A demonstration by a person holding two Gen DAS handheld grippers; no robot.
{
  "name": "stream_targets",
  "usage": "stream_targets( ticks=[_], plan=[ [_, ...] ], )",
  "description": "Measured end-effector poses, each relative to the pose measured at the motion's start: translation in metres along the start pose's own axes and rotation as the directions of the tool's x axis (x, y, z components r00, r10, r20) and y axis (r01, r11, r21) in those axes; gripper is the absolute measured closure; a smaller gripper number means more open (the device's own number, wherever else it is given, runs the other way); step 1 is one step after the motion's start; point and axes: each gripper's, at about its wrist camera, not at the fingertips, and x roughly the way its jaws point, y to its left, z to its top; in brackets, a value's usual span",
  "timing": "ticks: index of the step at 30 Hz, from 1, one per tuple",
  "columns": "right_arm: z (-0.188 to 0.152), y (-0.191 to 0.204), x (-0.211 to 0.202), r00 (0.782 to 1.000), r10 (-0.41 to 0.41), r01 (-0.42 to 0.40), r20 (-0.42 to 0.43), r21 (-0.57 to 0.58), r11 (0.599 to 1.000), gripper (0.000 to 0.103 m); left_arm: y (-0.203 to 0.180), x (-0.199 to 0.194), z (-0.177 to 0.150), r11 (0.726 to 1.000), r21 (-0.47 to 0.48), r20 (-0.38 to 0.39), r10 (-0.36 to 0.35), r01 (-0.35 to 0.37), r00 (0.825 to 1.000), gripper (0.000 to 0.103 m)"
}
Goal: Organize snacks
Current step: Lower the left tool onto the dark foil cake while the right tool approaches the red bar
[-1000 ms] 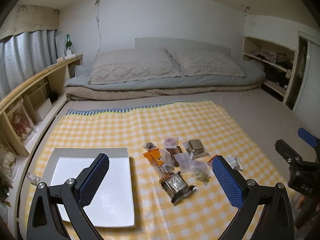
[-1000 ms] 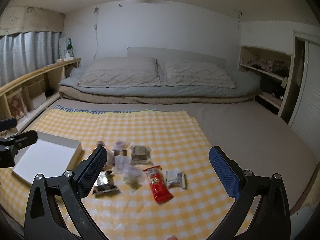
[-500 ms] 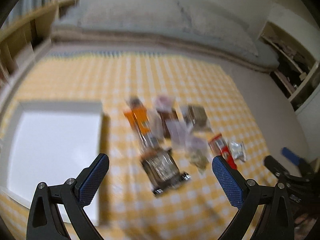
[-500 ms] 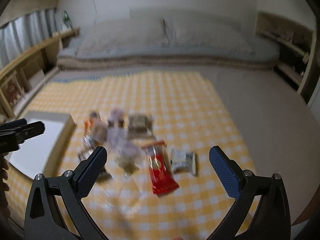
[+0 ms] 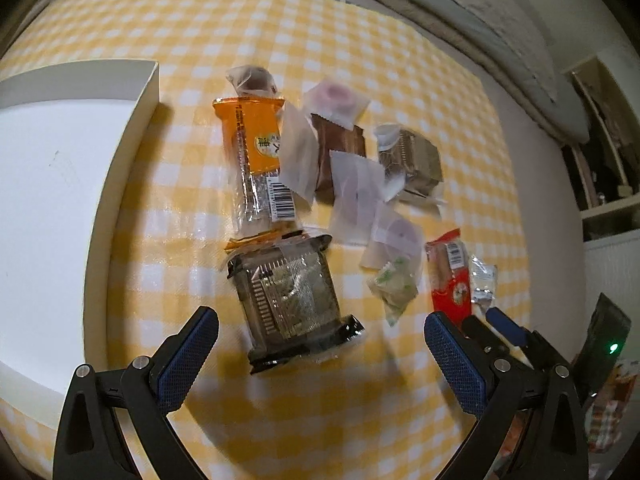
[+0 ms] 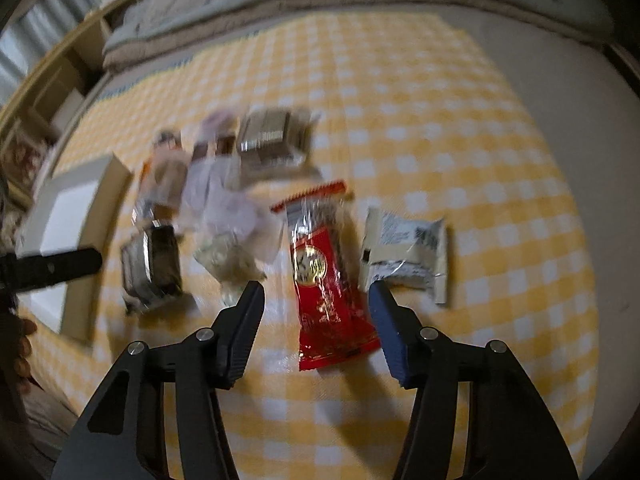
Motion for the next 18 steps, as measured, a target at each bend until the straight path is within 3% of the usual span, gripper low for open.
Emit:
stream_targets(
  ticks=[4, 5, 7, 13, 18],
  plan=[
    [-0.004, 0.000, 0.016, 0.996, -0.080, 0.079, -0.036, -0.032, 0.996, 0.047, 0.000, 0.015, -0.001, 1.000, -0.005, -0.014, -0.007, 0.007, 1.000, 0.000],
    [-0.006, -0.002, 0.018, 0.996, -0.074, 0.073, -0.048, -0.019, 0.997, 0.047, 0.000, 0.023, 0.002, 1.000, -0.013, -0.030, -0.014, 0.013, 0.999, 0.000],
    [-0.009, -0.004, 0.019, 0.996, -0.055, 0.055, -0.063, 0.002, 0.998, 0.061, 0.000, 0.026, -0.001, 1.000, -0.025, -0.043, -0.009, 0.008, 0.999, 0.000],
    [-0.023, 0.004, 0.013, 0.993, -0.041, 0.044, -0.106, 0.025, 0.999, 0.065, 0.002, 0.043, 0.000, 0.998, -0.039, -0.059, 0.043, -0.045, 0.997, 0.001],
    [-0.033, 0.008, 0.007, 0.988, 0.012, 0.000, -0.154, 0.079, 0.997, 0.065, 0.000, 0.057, -0.001, 0.996, -0.018, -0.092, 0.081, -0.083, 0.992, 0.008]
  ],
)
